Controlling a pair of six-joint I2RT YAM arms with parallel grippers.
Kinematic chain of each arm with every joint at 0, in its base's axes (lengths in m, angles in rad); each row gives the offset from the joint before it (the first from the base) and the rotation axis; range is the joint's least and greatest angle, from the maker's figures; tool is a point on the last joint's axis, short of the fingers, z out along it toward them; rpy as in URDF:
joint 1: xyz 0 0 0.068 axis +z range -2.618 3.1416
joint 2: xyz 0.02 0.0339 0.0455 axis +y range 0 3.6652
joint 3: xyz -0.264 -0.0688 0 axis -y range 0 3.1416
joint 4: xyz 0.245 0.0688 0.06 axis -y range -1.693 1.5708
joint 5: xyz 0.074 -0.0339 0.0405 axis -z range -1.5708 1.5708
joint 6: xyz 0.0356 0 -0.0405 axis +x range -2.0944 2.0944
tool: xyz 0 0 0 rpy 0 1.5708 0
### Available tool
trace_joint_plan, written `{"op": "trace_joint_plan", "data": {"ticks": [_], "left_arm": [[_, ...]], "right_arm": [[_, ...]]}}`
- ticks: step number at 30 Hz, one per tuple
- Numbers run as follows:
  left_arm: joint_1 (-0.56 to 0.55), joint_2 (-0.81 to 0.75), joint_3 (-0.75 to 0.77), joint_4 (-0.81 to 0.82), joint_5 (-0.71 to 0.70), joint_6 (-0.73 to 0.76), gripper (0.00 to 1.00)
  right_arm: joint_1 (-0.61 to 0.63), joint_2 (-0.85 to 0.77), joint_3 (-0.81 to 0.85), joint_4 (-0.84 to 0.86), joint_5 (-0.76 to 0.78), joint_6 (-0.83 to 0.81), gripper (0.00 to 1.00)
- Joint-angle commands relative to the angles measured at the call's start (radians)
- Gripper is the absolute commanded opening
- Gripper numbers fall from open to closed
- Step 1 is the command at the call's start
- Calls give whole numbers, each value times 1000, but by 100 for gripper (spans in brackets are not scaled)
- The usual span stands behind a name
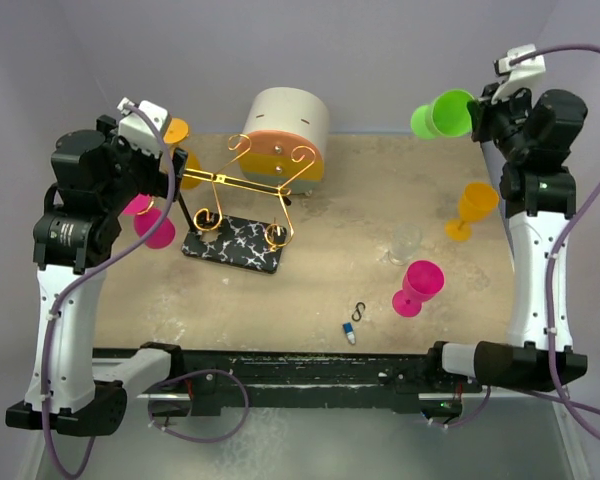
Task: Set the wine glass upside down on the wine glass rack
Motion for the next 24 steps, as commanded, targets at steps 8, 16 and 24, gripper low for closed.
{"op": "trace_joint_plan", "data": {"ticks": [8,16,24], "left_arm": [[8,122,117,195,532,-318,99],[-15,229,103,426,731,-654,95],[-85,345,113,603,796,-874,91]], "right_arm": [[138,24,238,-1,-251,164,0],[220,38,277,56,-405,262,0],[266,60,295,92,-486,321,0]]}}
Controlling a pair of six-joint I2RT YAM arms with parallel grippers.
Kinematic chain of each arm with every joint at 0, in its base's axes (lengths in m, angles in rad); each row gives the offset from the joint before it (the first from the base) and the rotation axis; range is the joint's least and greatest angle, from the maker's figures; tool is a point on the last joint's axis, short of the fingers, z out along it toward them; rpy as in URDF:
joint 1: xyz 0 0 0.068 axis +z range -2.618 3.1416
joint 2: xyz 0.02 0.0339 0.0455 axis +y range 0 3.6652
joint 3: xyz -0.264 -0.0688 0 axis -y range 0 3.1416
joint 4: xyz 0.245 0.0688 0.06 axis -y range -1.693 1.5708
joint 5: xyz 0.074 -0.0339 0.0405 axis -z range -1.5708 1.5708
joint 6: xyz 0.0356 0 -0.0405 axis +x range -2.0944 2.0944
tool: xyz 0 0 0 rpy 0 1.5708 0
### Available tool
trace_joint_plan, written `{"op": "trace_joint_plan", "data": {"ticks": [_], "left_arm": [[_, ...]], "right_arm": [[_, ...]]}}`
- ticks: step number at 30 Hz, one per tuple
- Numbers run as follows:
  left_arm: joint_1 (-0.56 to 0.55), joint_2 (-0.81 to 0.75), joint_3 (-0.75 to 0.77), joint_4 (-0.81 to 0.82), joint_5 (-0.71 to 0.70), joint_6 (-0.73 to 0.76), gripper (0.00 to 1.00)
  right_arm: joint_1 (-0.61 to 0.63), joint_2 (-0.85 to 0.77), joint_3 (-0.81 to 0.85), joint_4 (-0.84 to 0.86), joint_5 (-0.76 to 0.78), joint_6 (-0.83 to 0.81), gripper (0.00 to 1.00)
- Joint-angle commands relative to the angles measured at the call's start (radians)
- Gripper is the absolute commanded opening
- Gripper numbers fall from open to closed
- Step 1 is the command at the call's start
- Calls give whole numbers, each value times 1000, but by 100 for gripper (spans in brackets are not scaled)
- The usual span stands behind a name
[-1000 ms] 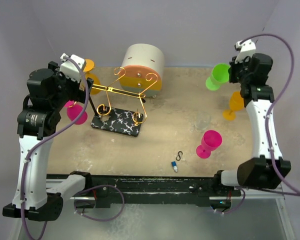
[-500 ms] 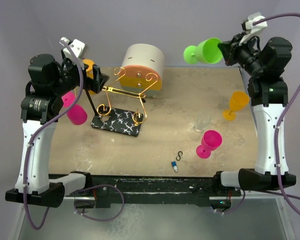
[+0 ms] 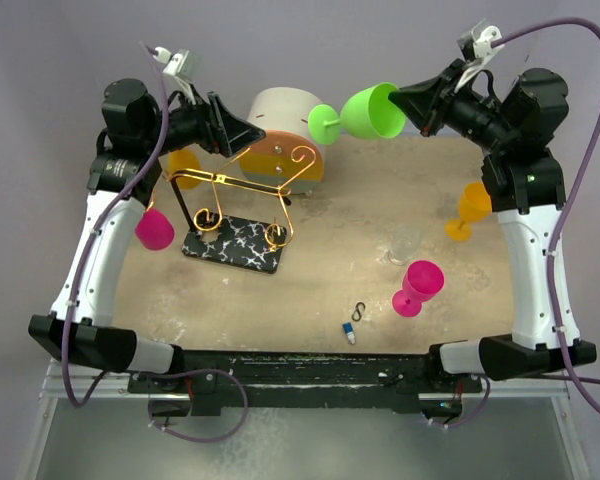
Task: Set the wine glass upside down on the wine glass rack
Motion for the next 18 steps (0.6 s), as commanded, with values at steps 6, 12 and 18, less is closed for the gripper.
{"op": "trace_joint_plan", "data": {"ticks": [6,12,18], "left_arm": [[-92,84,55,167,72,-183,86],[-152,125,51,150,71,-199,74],[-186,156,55,139,63,-204,62]], "right_arm": [[57,20,46,69,-96,45,0],[82,23,37,63,-109,19,0],[91,22,22,60,-124,0,0]]}}
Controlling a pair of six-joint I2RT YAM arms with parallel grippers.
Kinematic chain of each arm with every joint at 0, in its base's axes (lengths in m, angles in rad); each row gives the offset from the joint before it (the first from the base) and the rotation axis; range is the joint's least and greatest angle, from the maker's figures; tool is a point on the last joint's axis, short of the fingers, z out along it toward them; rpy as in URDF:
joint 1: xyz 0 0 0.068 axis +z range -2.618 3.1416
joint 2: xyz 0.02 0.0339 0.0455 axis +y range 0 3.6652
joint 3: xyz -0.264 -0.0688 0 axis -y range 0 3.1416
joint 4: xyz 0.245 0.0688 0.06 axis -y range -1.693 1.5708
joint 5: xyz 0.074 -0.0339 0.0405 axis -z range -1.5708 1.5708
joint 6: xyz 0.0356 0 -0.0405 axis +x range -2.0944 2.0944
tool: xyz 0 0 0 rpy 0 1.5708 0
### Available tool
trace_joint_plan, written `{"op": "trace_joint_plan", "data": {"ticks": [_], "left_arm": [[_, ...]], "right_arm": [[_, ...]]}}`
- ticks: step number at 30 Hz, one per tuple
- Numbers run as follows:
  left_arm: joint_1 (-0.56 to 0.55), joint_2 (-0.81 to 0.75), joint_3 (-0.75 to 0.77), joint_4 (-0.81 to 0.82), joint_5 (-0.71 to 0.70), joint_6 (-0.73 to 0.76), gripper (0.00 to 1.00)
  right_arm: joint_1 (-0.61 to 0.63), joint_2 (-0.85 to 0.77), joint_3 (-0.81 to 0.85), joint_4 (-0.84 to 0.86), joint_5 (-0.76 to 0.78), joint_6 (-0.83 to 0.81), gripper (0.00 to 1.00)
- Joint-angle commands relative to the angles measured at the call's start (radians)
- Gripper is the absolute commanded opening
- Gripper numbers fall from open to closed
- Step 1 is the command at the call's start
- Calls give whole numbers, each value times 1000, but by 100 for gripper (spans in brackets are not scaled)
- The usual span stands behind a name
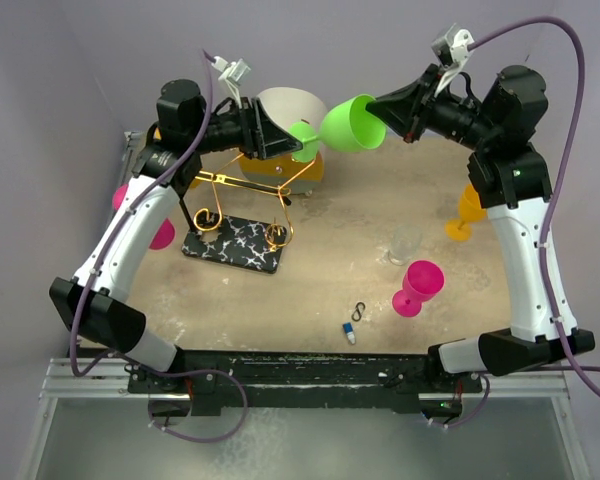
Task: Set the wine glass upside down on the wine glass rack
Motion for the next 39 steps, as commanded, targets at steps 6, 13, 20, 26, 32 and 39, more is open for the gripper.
{"op": "trace_joint_plan", "data": {"ticks": [6,13,20,26,32,39], "left_arm": [[-33,24,47,19,10,-7,48],[-34,14,47,-2,-10,4,52],[-34,15,56,-32,-30,17,37],[-39,25,69,-34,-29,12,24],[-40,27,79,-31,-27,1,4],[-38,9,75,-38,-61,30,0]], "right_arm": [[9,-33,-29,50,-28,-41,0],[10,-49,-41,31,-1,-80,0],[10,-60,-47,22,18,-102,0],[10,-58,-50,25,15,-100,0],[10,-58,-61,27,13,-100,0],[10,-77,-90,27,4,-106,3]]}}
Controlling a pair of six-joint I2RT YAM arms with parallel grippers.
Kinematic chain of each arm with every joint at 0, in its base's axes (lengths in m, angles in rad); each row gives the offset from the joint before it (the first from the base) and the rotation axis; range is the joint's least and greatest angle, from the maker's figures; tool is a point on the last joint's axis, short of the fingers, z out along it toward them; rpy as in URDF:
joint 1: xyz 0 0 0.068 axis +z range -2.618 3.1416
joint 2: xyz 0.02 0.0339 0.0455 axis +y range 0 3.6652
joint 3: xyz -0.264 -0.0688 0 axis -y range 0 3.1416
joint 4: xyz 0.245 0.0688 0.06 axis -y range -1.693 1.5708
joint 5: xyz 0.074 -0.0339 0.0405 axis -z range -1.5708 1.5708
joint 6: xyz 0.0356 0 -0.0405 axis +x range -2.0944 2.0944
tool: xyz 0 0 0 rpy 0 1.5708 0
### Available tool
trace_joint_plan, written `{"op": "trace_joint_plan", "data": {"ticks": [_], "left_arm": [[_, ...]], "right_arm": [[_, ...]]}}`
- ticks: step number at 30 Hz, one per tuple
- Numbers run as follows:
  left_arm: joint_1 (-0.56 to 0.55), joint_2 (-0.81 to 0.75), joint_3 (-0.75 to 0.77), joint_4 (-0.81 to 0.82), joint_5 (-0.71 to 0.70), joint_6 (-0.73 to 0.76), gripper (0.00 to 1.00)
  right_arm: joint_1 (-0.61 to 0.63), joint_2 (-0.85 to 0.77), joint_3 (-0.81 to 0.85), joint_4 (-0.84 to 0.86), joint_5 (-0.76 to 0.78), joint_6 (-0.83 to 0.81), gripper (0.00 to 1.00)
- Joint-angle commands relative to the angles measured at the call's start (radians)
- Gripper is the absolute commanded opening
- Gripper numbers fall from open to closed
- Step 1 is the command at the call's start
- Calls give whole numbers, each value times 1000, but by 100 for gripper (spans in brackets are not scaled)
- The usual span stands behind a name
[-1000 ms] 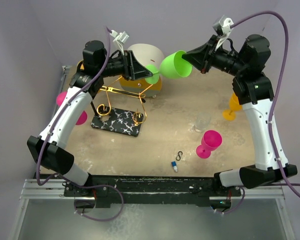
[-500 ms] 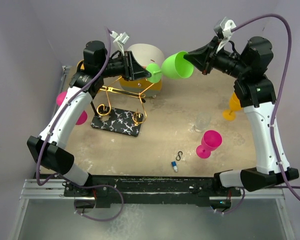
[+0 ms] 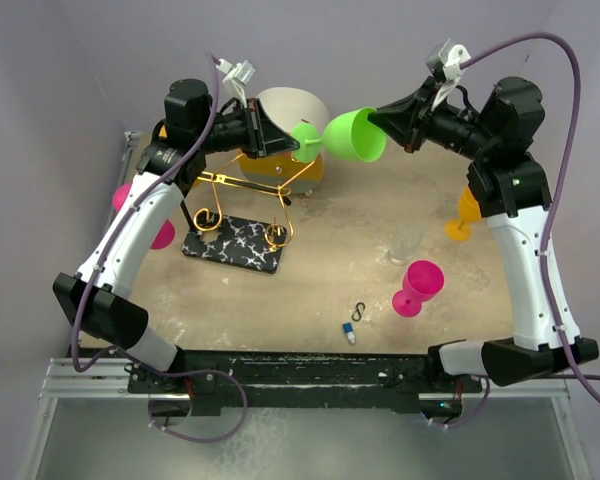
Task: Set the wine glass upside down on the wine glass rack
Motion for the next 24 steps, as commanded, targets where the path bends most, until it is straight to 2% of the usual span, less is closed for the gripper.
{"op": "trace_joint_plan", "data": {"ticks": [1,5,12,13,15,18,24], "left_arm": [[-7,-27,45,27,-11,44,0],[9,-41,52,7,-30,75,0],[116,-86,13,40,14,45,0],[133,-90,6,47,21,34,0],[165,-103,-2,50,28,32,0],[201,-130,-2,30,-7,83,0],[217,-186,72,-111,-237,333,0]], "right_arm": [[4,-31,-10,30,-4,-8,7],[4,-52,-15,5,-9,-37,25],[3,-83,0,-57,-1,-97,66],[3,-85,4,-65,-2,-102,77],[2,-88,13,-79,-1,-112,85],[-2,-95,17,-90,7,-123,88],[-5,-115,16,-106,158,-143,88]]}}
